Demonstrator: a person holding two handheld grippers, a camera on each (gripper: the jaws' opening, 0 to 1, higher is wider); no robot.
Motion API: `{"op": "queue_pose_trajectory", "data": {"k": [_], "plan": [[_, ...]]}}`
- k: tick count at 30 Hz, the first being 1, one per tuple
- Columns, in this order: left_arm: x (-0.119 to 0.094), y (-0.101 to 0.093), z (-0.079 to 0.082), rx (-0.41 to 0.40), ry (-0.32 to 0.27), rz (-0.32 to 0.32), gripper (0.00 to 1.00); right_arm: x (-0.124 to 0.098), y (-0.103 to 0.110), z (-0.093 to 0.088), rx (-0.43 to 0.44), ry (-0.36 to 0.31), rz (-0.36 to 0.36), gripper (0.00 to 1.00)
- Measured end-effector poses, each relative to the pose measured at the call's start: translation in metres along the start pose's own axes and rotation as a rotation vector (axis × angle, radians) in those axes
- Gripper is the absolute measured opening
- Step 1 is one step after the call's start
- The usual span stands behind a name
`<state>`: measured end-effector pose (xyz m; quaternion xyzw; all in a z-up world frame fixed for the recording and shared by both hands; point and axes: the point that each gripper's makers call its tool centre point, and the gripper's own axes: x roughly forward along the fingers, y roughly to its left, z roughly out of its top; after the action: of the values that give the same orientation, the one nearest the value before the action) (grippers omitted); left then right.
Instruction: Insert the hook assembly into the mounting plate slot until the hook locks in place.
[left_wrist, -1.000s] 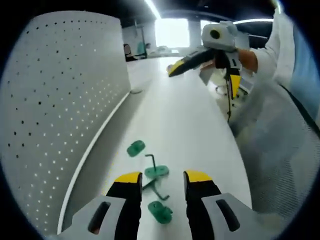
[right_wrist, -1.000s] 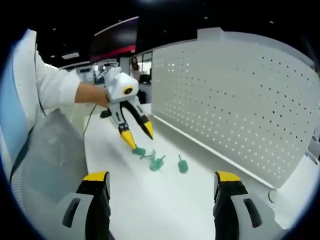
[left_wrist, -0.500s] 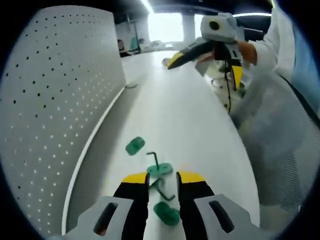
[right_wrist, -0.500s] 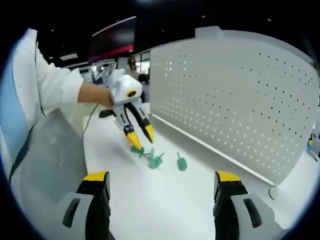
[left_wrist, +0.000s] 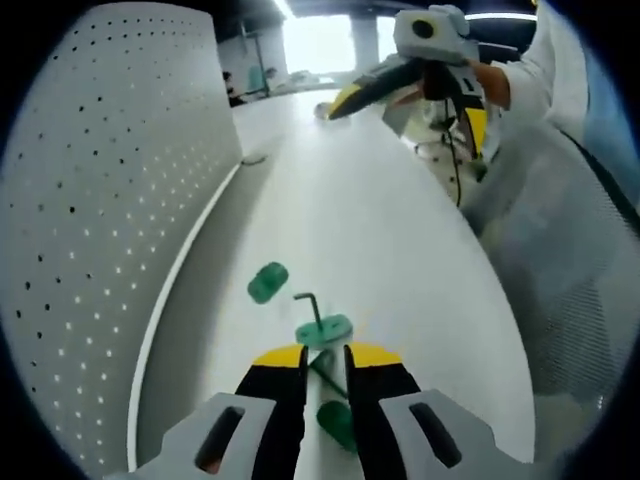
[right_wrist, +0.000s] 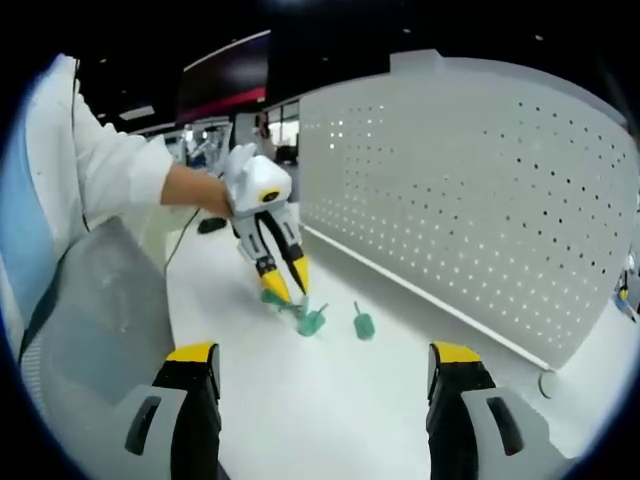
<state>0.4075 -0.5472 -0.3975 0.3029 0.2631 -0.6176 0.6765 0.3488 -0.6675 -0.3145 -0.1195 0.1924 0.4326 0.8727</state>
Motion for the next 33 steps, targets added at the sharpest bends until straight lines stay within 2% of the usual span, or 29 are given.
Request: {"op": "queue_pose_trajectory", "data": {"k": [24,33], "plan": [[0.019,0.001,-0.009,0.126,0.083,0.015,0.1,0.0,-0.002,-0.002,0.024,-0.001,-0.012,0.86],[0.02,0.004,-0.012,0.163,0.113,0.029,0.07,0.0,-0.003,-0.002,0.029,-0.004,-0.011,0.86]]}}
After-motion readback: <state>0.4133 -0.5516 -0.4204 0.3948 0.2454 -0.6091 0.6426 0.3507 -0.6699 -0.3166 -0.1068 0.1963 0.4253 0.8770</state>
